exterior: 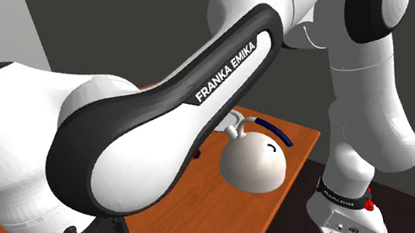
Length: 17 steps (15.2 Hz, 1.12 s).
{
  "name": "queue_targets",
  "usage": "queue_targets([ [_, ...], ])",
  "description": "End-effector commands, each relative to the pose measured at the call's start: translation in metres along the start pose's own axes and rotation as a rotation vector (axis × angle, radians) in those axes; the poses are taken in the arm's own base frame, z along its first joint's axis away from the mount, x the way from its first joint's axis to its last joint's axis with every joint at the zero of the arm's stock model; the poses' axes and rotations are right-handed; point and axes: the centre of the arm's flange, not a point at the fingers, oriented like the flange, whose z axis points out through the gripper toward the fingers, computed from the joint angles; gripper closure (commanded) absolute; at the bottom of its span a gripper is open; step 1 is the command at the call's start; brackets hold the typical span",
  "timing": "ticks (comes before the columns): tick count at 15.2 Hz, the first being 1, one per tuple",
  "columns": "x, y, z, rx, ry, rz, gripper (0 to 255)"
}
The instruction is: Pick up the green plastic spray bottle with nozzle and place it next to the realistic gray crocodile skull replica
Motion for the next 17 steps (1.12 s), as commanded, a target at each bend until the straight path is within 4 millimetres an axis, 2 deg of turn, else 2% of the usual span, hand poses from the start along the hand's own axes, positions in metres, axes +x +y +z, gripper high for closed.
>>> queue_targets([
  [1,0.002,0.001,0.010,0.000,0.001,0.000,255],
  [9,0.008,0.002,0.050,0.000,0.001,0.000,255],
  [17,0.008,0.002,0.050,0.000,0.001,0.000,255],
])
